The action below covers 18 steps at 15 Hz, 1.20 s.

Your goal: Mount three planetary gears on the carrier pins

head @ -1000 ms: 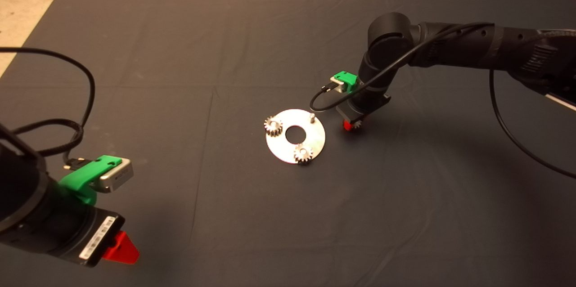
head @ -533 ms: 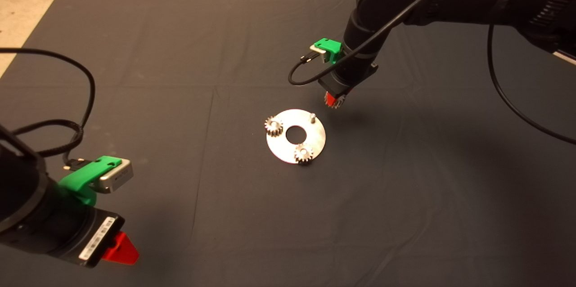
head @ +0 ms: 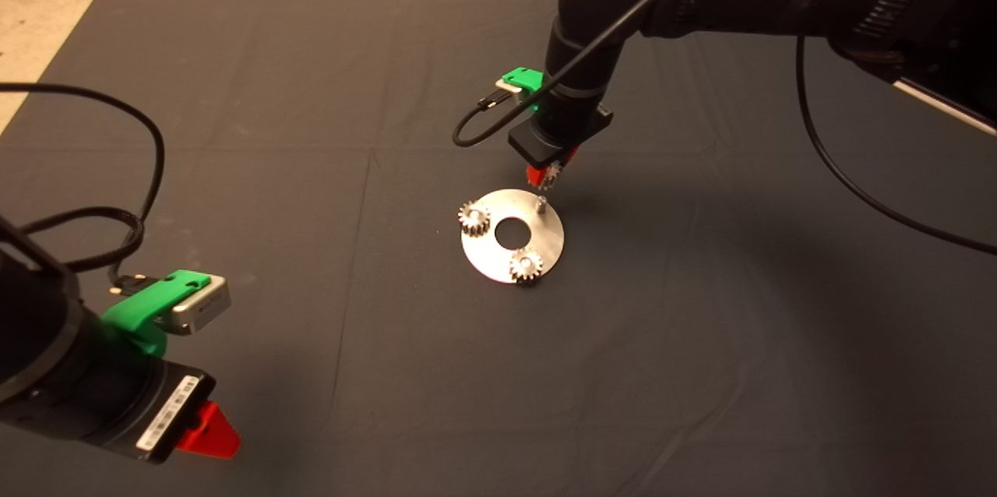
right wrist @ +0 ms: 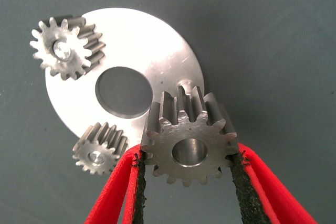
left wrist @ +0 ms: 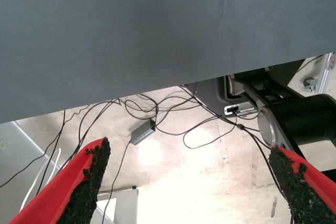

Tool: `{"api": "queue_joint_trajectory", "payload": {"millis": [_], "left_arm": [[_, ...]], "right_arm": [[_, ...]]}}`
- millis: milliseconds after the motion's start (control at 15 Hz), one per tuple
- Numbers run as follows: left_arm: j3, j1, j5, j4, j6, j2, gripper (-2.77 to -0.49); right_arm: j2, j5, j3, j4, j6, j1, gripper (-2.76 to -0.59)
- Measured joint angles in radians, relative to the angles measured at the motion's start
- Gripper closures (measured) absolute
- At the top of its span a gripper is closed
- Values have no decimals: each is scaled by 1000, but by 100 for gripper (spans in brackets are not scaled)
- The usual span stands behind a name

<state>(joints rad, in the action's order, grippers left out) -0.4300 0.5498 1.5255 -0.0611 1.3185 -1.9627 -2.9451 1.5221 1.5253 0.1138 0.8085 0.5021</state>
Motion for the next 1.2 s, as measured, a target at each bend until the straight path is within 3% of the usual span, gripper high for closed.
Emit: {"api": "queue_joint_trajectory", "payload": {"millis": [600,933,1200], "left_arm": [[0,0,0,0,0,-4,-217],[0,0,0,0,0,-4,-217],[0,0,0,0,0,-4,-217]], "right_arm": [[-17,4,27,-33,-34,0,-99],[-17,5,27,-34,-42,-1,-99],[-19,5,27,-34,-45,-23,-99]]}}
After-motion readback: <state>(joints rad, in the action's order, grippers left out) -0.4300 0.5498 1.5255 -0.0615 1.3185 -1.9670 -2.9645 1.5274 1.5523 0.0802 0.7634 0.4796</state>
